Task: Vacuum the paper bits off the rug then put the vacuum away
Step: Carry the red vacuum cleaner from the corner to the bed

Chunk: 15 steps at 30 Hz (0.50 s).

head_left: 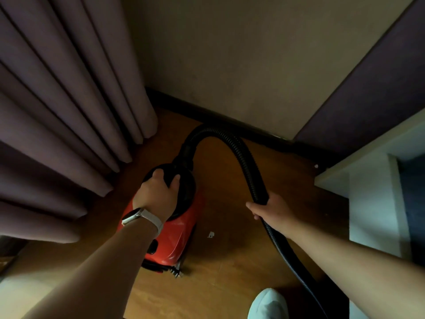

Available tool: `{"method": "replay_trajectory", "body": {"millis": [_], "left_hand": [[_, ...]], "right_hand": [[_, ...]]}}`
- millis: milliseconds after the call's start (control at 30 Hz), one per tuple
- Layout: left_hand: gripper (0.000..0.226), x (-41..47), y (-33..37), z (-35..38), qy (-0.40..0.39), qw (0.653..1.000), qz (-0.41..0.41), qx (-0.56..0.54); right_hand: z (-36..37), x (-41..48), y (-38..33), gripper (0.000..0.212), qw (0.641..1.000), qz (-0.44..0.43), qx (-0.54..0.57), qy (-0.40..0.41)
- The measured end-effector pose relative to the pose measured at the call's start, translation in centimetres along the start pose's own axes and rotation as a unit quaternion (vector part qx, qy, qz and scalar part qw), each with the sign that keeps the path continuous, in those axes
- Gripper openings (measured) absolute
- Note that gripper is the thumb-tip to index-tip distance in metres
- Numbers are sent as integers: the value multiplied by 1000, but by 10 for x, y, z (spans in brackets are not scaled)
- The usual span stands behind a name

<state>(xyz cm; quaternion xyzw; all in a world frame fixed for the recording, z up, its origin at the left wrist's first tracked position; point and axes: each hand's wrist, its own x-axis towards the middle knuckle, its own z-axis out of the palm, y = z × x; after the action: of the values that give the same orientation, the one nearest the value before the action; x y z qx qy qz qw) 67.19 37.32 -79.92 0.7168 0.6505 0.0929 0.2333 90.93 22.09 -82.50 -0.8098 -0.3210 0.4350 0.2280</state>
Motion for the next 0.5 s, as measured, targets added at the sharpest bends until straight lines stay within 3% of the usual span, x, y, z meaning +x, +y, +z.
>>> {"method": "replay_trajectory", "body": {"millis": [267,500], "left_hand": [[29,0,1,-2,-41,997,5,-72],[28,-7,8,-14,-72,979,-13,-188]], "right_hand": [[0,7,-63,34,984,-54,127,111],[-21,5,-113,26,978,-121,118,123]]}}
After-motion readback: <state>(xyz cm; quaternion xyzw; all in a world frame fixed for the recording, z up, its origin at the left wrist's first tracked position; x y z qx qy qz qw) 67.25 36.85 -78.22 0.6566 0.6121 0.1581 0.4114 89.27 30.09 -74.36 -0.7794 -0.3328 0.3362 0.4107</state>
